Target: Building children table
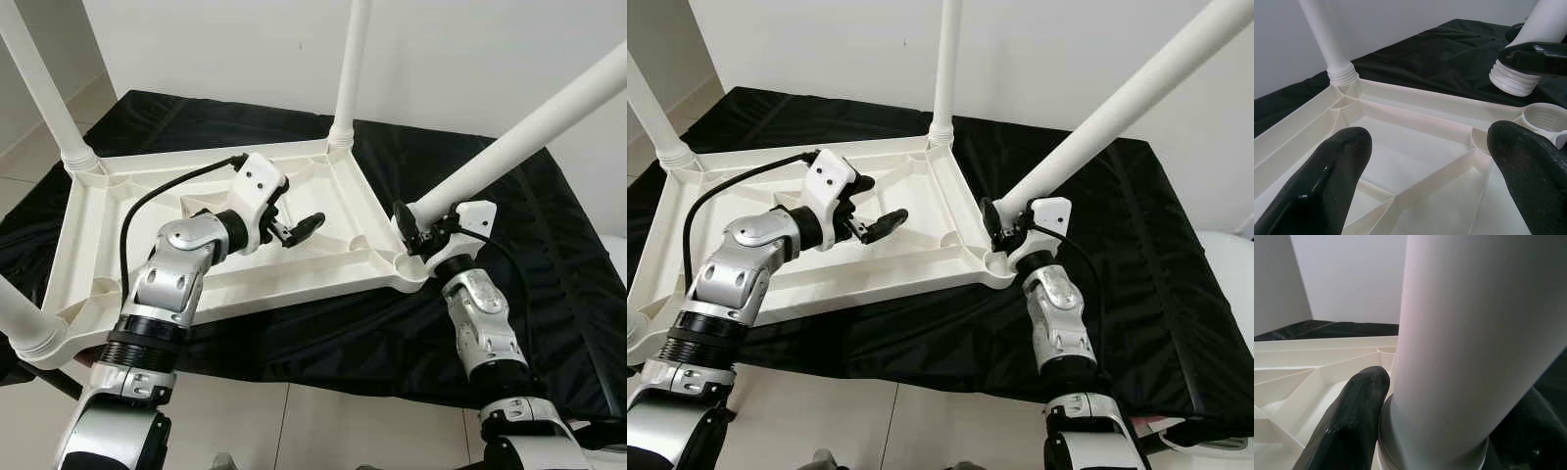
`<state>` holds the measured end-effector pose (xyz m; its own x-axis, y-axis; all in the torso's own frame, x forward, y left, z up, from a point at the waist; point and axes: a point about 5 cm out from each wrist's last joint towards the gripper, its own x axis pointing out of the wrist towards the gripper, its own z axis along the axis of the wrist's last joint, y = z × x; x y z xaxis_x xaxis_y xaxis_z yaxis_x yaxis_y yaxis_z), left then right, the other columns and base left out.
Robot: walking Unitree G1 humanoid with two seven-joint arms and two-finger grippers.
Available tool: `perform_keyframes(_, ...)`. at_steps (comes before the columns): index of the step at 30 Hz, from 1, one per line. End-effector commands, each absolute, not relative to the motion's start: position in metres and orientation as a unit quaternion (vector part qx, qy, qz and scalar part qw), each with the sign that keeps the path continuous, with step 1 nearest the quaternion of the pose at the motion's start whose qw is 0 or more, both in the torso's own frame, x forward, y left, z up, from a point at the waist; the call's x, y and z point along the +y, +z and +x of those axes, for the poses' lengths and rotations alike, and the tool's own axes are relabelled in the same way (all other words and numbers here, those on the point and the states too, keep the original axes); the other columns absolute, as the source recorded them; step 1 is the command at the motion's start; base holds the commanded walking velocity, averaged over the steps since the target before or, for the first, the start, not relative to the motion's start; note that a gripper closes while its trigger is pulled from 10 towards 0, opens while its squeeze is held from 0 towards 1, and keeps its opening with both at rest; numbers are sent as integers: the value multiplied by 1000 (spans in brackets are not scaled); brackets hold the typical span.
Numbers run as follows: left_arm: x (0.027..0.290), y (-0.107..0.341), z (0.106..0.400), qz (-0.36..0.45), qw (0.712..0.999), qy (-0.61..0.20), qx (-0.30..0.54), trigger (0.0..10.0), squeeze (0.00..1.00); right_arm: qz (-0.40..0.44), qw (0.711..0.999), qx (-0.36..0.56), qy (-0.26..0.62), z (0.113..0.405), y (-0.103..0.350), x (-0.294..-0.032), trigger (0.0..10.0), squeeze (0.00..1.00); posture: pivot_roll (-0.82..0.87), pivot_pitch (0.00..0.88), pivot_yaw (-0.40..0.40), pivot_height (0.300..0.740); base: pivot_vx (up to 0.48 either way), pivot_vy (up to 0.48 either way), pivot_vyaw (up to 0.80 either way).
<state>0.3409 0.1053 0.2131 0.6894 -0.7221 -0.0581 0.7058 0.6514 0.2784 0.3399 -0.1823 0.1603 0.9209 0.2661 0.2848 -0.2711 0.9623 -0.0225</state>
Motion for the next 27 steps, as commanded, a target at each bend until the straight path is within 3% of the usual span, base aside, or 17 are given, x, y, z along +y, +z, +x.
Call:
perform_keyframes(1, 112, 217, 347, 136, 938, -315, -46, 10000, 0, 10, 980, -142, 142, 341, 162, -184, 10000, 0, -26, 0, -41, 740, 0, 0, 0)
perform_keyframes(9, 111, 225, 349, 128, 938, -316, -65, 10000, 0, -16, 975, -129, 180, 343, 163, -182, 10000, 0, -26, 0, -54, 740, 0, 0, 0)
perform_keyframes(10, 102, 229, 348, 132, 929, -339, -73, 10000, 0, -22, 968, -116, 223, 343, 161, -176, 10000, 0, -23, 0, -61, 740, 0, 0, 0)
perform_keyframes(13, 98, 231, 347, 134, 925, -347, -76, 10000, 0, -25, 964, -111, 240, 342, 161, -173, 10000, 0, -23, 0, -61, 740, 0, 0, 0)
perform_keyframes(19, 66, 247, 342, 138, 888, -427, -100, 10000, 0, -48, 941, -85, 324, 341, 161, -164, 10000, 0, -22, 0, -69, 740, 0, 0, 0)
perform_keyframes(25, 57, 254, 338, 130, 874, -456, -108, 10000, 0, -53, 937, -79, 337, 342, 161, -164, 10000, 0, -21, 0, -67, 740, 0, 0, 0)
perform_keyframes(27, 48, 262, 332, 120, 852, -495, -119, 10000, 0, -56, 932, -77, 350, 344, 165, -165, 10000, 0, -21, 0, -63, 740, 0, 0, 0)
